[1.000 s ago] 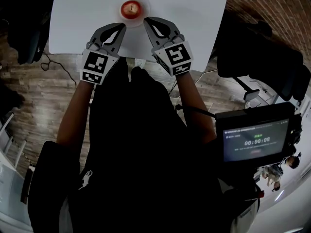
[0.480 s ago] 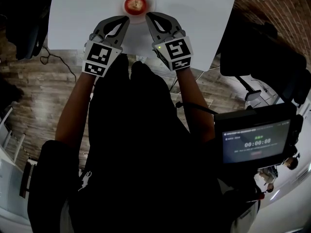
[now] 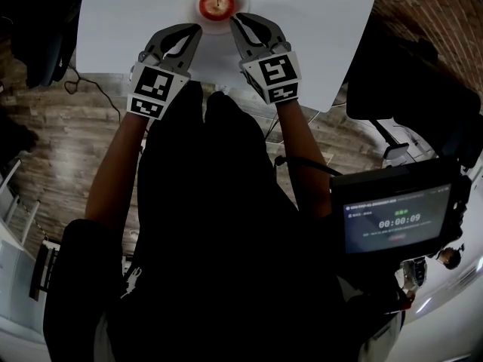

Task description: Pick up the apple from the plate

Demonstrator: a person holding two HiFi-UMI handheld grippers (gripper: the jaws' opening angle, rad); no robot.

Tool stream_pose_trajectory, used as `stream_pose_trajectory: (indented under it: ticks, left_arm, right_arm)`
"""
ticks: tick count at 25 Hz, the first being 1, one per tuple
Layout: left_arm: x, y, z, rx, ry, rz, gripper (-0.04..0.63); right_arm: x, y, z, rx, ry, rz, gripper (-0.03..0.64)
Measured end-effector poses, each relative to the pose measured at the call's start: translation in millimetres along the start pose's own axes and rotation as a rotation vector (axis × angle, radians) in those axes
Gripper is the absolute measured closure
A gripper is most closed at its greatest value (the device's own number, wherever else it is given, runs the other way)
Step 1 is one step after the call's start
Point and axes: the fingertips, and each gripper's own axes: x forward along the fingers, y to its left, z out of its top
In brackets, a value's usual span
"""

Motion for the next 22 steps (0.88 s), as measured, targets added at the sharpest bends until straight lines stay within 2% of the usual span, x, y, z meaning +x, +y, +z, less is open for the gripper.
stream_pose_trajectory:
  ticks: [15, 18, 22]
  left_arm:
    - [-10.6, 4.7, -3.2, -0.013, 0.005, 0.027, 0.589]
    - [-11.2, 4.6, -1.2, -0.012, 0.001, 0.028, 0.589]
    - [-12.7, 5.0, 0.6, -0.012, -0.004, 0.033, 0.589]
  right_arm:
    - [7.1, 5.3, -2.5, -0.030, 0.031, 0.032, 0.460]
    - [7.6, 4.2, -2.4, -0.031, 0.032, 0.028, 0.406]
    - [8.8, 4.5, -3.1, -0.036, 0.036, 0.029, 0.377]
